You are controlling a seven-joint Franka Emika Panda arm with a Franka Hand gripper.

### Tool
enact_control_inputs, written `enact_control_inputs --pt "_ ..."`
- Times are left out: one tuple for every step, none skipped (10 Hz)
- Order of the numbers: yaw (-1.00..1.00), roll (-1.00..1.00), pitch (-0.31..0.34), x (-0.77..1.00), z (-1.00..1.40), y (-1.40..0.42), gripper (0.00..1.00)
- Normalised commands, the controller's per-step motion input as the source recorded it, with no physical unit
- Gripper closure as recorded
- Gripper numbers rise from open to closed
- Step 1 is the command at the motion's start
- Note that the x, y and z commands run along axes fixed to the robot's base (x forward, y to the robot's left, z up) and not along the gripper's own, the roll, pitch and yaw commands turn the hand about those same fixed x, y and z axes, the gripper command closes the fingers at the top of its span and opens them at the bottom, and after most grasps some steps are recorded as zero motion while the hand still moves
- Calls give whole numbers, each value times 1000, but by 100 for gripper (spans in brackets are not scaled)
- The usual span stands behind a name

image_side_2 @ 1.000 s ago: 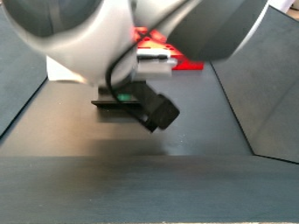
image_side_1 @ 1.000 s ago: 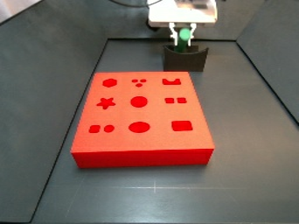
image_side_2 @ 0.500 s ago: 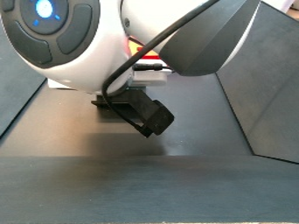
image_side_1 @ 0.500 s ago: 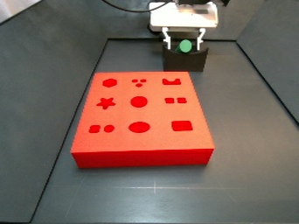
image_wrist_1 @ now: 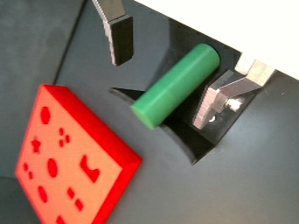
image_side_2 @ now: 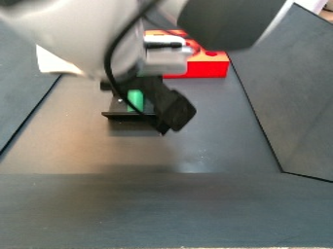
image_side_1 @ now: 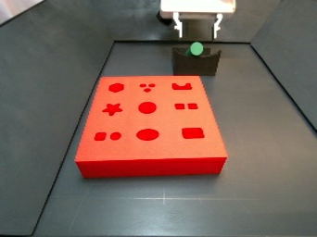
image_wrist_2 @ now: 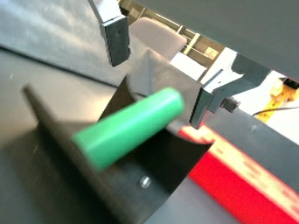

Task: Pick up the round object. Move up. Place the round object on the fixture. Regrasp the round object. Move to above the board. Insert the round object.
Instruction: Regrasp the round object.

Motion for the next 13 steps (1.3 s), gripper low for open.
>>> enact_control_inputs --pt "-16 51 71 -33 829 4 0" --pt "-23 54 74 -33 715 2 0" --pt "-35 54 62 -32 418 -1 0" --pt "-41 52 54 -30 236 -1 0" --pt "15 1000 56 -75 799 -1000 0" --pt "16 1000 54 -62 755 -1000 0" --pt "16 1000 46 -81 742 -1000 0" --pt "14 1000 33 -130 615 -951 0" --pt "13 1000 27 -123 414 -806 0" --pt "13 1000 23 -85 135 -595 0" --pt "13 1000 20 -51 35 -432 0" --pt "13 1000 19 -38 41 -171 0" --pt "14 1000 16 -46 38 -30 0"
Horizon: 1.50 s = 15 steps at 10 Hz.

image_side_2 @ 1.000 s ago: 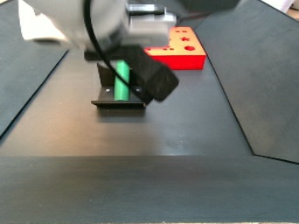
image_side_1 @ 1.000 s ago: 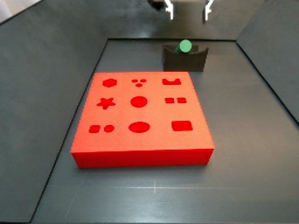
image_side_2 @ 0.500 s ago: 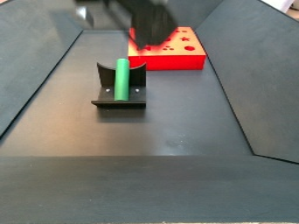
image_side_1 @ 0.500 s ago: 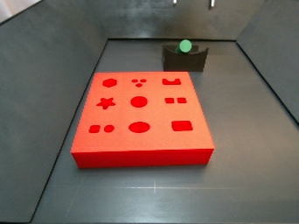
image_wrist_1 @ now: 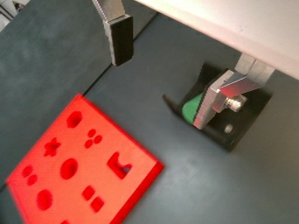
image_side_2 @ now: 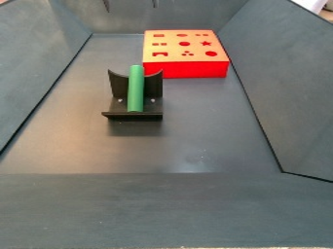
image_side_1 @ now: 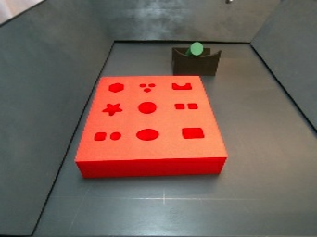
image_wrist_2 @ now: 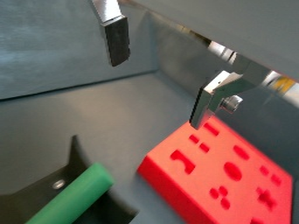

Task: Pick up the round object. Move up. Place the round object on the fixture. Regrasp the round object. Move to above the board. Insert the round object.
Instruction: Regrasp the round object.

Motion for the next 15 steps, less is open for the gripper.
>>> enact_control_inputs --pt "14 1000 11 -37 11 -32 0" --pt "15 1000 9 -36 7 -39 0" --pt "15 1000 -1 -47 16 -28 0" --pt "16 1000 -4 -51 18 -25 0" --pt "17 1000 -14 -46 8 -24 0" --pt "19 1000 -23 -36 -3 -22 0" --pt "19 1000 -30 -33 0 -20 0" --pt "21 1000 -35 -30 2 -19 0" --pt "21 1000 -36 -31 1 -19 0" --pt "22 1000 -35 -25 8 -18 0" --pt "23 1000 -31 -16 12 -18 0" --pt "22 1000 -25 1 3 -21 0" --pt "22 1000 -20 16 -9 -20 0" --pt "24 1000 -9 28 -8 -25 0" --pt "26 1000 3 39 -2 -27 0"
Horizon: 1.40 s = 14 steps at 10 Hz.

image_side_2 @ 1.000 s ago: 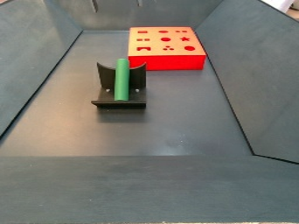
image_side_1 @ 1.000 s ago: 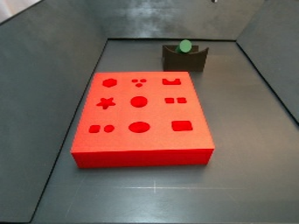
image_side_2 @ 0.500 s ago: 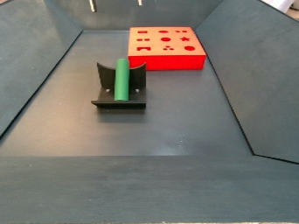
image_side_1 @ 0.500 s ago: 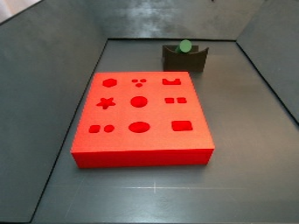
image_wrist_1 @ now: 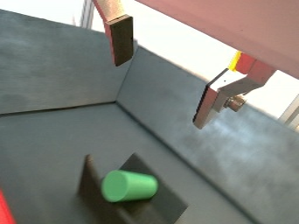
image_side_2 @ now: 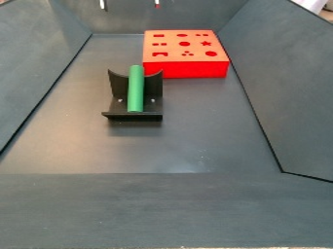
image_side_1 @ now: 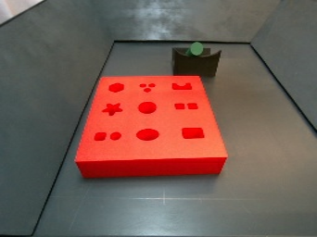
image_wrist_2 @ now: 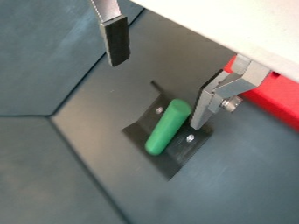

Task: Pick up the round object. Move up. Place the round object on the fixture. Regrasp the round object. Move to above the board. Insert the round object.
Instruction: Regrasp the round object.

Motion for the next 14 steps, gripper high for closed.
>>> enact_control_inputs --pt "28 1000 21 50 -7 -28 0" --pt "38 1000 56 63 -12 -30 0" --pt "48 963 86 76 -14 -33 0" --pt "58 766 105 82 -13 -37 0" --pt "77 499 121 89 -15 -41 0" --pt "96 327 121 89 -13 -33 0" --pt "117 214 112 80 -2 -26 0" --pt "100 139 150 30 -1000 77 0" --pt "121 118 121 36 -1000 76 0" --pt "139 107 93 45 -1000 71 0" --pt "157 80 27 57 -1000 64 0" --pt "156 71 3 62 -1000 64 0" --pt "133 67 -53 75 -1000 56 0" --pt "122 71 -68 81 -1000 53 0"
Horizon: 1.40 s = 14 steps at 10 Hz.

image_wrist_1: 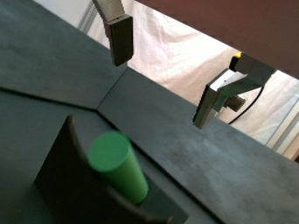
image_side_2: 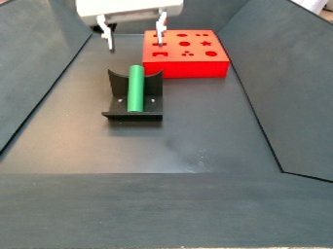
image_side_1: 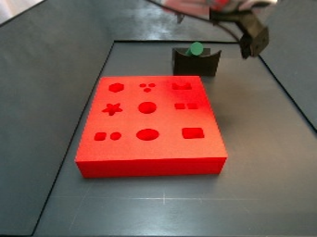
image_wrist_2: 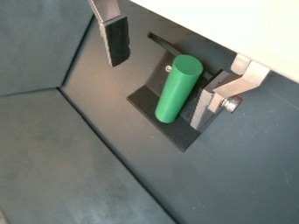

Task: Pick up the round object. Move up. Place the round object on the fixture. Regrasp the round object. Move to above the board. Insert the round object.
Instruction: Regrasp the round object, then move to above the board.

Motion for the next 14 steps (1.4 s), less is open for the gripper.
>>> enact_control_inputs --pt "87 71 -91 96 -1000 49 0" --pt "62 75 -97 103 -1000 45 0" --pt "26 77 -100 113 -1000 35 0" --pt "1 76 -88 100 -799 24 0" --pt "-15 75 -77 86 -650 17 0" --pt "-22 74 -66 81 -547 12 0" --pt "-29 73 -43 74 -351 9 0" --pt "-31 66 -27 70 -212 7 0" --pt "0 0 0 0 0 0 100" --pt "-70 -220 -10 133 1000 -82 100" --pt "-72 -217 0 129 1000 -82 100" --pt "-67 -193 35 118 1000 -75 100" --pt "-49 -146 63 109 1000 -72 100" --pt "-39 -122 74 105 1000 -71 100"
